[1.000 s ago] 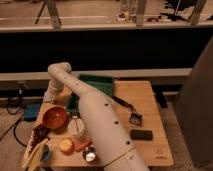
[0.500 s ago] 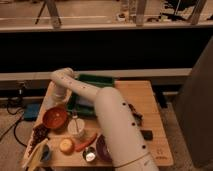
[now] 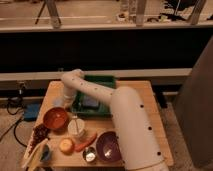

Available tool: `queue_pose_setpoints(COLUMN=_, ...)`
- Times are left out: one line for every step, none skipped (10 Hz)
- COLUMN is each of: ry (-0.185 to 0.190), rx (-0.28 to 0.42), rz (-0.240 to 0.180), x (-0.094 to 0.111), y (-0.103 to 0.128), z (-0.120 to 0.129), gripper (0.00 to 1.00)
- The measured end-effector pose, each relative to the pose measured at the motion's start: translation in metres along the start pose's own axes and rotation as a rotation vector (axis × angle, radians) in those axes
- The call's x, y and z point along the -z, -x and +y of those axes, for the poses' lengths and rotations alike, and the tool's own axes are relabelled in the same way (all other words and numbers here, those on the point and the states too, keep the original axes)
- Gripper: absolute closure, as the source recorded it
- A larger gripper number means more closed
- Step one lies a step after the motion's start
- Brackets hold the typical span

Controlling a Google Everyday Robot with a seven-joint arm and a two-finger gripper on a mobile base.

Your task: Wipe table surface with towel

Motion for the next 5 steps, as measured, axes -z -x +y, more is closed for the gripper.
queue_pose_setpoints(ry=-0.014, rx=-0.016, rz=0.009, x=0.004, y=-0.006, z=-0.006, gripper=0.98)
queue_pose_setpoints(ry=-0.023, rx=-0.027, rz=0.016, x=0.007, y=-0.01, z=-0.011, gripper=0.98)
queue_pose_setpoints(ry=-0.034, rx=-0.037, rz=0.024, x=0.01, y=-0.015, z=-0.019, gripper=0.98)
queue_pose_setpoints(ry=-0.037, rx=-0.045, rz=0.034, x=0.01, y=-0.017, z=-0.025, gripper=0.98)
queue_pose_setpoints(ry=-0.036, rx=-0.049, rz=0.043, x=0.01, y=-0.02, z=-0.032, gripper=0.98)
